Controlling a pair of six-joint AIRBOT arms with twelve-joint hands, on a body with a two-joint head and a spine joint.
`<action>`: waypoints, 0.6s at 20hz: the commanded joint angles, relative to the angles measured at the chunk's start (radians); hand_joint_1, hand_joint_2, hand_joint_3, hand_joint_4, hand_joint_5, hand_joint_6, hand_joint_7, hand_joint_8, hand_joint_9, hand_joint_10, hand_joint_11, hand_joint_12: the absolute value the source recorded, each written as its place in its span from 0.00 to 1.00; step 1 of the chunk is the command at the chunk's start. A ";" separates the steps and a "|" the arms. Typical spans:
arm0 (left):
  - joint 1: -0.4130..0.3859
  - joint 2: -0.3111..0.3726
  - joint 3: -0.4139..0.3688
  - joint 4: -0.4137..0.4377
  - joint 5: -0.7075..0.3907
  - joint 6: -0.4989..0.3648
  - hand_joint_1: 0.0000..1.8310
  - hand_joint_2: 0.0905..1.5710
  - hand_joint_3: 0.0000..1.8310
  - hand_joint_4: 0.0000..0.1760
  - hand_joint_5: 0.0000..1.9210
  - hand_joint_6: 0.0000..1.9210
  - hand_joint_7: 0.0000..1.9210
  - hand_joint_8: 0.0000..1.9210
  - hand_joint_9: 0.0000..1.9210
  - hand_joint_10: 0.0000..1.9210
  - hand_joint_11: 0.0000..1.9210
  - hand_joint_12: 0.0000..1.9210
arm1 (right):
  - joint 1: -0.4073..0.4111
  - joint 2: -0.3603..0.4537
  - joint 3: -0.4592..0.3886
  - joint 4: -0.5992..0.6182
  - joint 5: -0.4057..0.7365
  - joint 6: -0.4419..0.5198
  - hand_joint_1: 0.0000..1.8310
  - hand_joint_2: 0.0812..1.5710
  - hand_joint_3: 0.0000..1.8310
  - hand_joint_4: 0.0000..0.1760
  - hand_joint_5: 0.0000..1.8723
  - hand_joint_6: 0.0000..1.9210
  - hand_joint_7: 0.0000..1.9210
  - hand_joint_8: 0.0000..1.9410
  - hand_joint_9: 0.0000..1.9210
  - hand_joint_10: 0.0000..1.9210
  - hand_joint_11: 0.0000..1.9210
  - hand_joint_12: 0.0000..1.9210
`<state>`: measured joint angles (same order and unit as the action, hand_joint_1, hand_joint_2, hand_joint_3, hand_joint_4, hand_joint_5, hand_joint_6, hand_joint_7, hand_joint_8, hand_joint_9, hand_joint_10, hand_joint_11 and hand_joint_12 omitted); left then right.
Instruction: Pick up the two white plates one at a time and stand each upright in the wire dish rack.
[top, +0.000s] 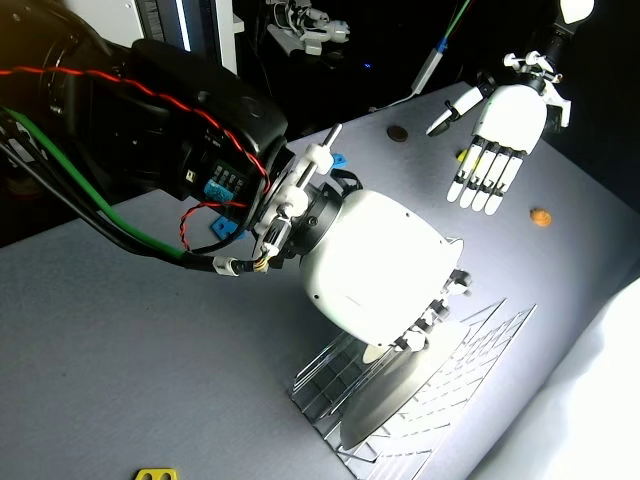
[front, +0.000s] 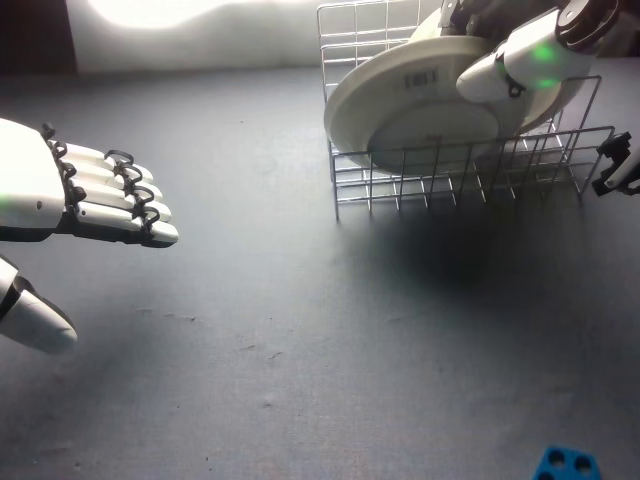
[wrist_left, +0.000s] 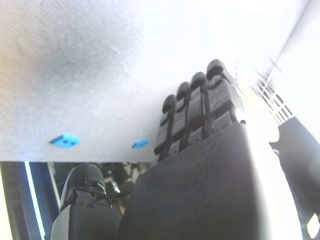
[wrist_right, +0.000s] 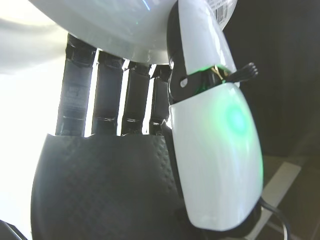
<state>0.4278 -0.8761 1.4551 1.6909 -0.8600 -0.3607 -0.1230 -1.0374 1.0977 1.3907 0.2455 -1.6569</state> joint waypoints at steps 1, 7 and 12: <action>-0.010 0.014 -0.002 -0.057 -0.015 0.002 0.00 0.67 0.00 0.00 0.03 0.00 0.02 0.00 0.01 0.00 0.00 0.00 | 0.011 0.003 0.006 -0.021 0.043 0.009 0.75 0.70 0.00 0.00 0.47 0.59 0.51 0.50 0.48 0.61 0.37 0.71; -0.012 0.014 -0.003 -0.054 -0.015 0.002 0.00 0.67 0.00 0.00 0.02 0.00 0.01 0.00 0.00 0.00 0.00 0.00 | -0.007 -0.004 0.008 -0.025 0.043 0.008 0.75 0.70 0.00 0.00 0.46 0.59 0.50 0.52 0.47 0.62 0.36 0.71; -0.013 0.014 -0.004 -0.054 -0.015 0.002 0.00 0.67 0.00 0.00 0.03 0.00 0.03 0.00 0.02 0.00 0.01 0.00 | -0.015 -0.008 0.007 -0.028 0.043 0.008 0.75 0.70 0.00 0.00 0.46 0.60 0.50 0.51 0.47 0.61 0.36 0.72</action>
<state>0.4278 -0.8742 1.4509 1.6913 -0.8600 -0.3603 -0.1425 -1.0492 1.1019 1.3830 0.2550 -1.6569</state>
